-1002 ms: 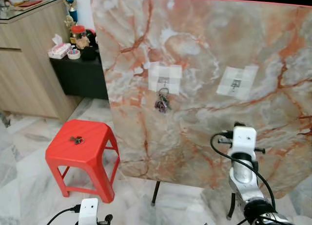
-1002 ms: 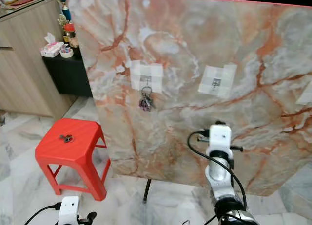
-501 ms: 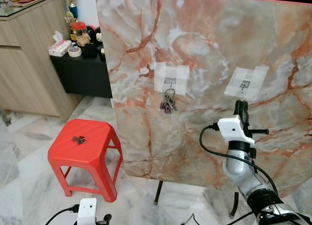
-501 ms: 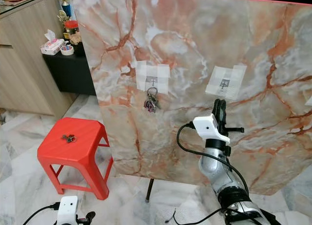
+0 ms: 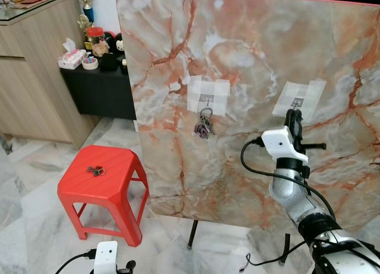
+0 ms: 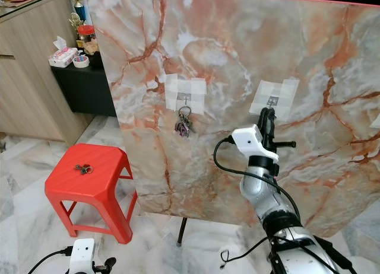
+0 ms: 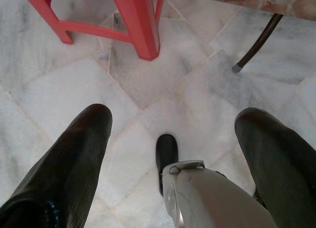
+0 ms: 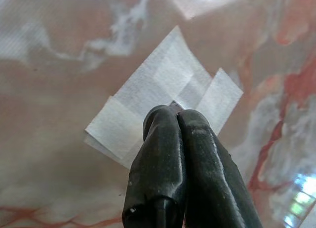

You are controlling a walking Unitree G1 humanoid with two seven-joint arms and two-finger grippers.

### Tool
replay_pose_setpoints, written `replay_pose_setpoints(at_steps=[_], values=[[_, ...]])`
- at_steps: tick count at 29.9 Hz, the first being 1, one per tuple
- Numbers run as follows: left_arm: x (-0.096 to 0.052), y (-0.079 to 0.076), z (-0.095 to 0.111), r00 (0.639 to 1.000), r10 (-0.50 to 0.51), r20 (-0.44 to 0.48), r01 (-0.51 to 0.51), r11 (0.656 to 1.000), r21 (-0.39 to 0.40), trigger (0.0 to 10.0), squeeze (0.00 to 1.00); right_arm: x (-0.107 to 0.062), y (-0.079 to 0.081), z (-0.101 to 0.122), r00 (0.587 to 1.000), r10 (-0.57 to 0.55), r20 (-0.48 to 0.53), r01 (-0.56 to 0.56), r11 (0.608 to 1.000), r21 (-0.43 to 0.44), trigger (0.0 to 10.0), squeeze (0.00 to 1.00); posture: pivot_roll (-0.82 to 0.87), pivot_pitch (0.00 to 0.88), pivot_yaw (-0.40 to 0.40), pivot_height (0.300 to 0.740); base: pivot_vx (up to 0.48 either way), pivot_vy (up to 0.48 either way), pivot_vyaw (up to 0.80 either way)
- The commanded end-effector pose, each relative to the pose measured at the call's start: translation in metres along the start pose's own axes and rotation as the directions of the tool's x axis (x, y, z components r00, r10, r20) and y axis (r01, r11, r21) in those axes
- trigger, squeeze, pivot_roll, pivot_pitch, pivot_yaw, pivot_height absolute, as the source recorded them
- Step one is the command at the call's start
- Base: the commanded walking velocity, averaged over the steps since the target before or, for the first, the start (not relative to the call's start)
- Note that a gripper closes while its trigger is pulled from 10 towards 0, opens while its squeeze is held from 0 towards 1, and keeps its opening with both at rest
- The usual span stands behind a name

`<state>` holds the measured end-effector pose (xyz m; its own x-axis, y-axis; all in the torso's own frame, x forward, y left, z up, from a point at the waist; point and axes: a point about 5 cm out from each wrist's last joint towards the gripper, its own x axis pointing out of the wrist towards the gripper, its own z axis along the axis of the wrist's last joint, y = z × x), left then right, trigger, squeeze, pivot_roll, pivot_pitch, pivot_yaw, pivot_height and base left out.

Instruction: Hang keys on a hook

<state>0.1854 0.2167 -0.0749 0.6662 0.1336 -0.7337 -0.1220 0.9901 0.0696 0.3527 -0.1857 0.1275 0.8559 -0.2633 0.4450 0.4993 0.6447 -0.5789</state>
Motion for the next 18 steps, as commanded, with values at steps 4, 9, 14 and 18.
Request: replay_pose_setpoints(at_steps=[4, 9, 14, 18], values=[[-0.0008, 0.0008, -0.0028, 1.0, 0.002, -0.007, -0.002, 1.0, -0.002, 10.0, 0.0, 0.0071, -0.0022, -0.0023, 0.999, 0.004, -0.042, -0.005, 1.0, -0.011, 10.0, 0.0, -0.02, 0.0, -0.057, 0.74, 0.0, 0.0, 0.0], [-0.0009, 0.0018, -0.0031, 1.0, 0.005, -0.008, -0.005, 1.0, -0.003, 10.0, 0.0, 0.0074, -0.0017, -0.0056, 0.997, 0.008, -0.079, -0.009, 1.0, -0.019, 10.0, 0.0, -0.01, 0.0, -0.058, 0.74, 0.0, 0.0, 0.0], [-0.0011, 0.0018, -0.0035, 1.0, 0.004, -0.01, -0.004, 1.0, 0.001, 10.0, 0.0, 0.0076, -0.0013, -0.0071, 0.996, 0.014, -0.09, -0.016, 1.0, -0.02, 10.0, 0.0, -0.01, 0.0, -0.058, 0.74, 0.0, 0.0, 0.0], [-0.0009, 0.0013, -0.003, 1.0, 0.001, -0.007, -0.001, 1.0, 0.003, 10.0, 0.0, 0.0096, -0.0028, -0.0076, 0.995, 0.012, -0.095, -0.014, 1.0, -0.023, 10.0, 0.0, -0.01, 0.0, -0.055, 0.74, 0.0, 0.0, 0.0]])
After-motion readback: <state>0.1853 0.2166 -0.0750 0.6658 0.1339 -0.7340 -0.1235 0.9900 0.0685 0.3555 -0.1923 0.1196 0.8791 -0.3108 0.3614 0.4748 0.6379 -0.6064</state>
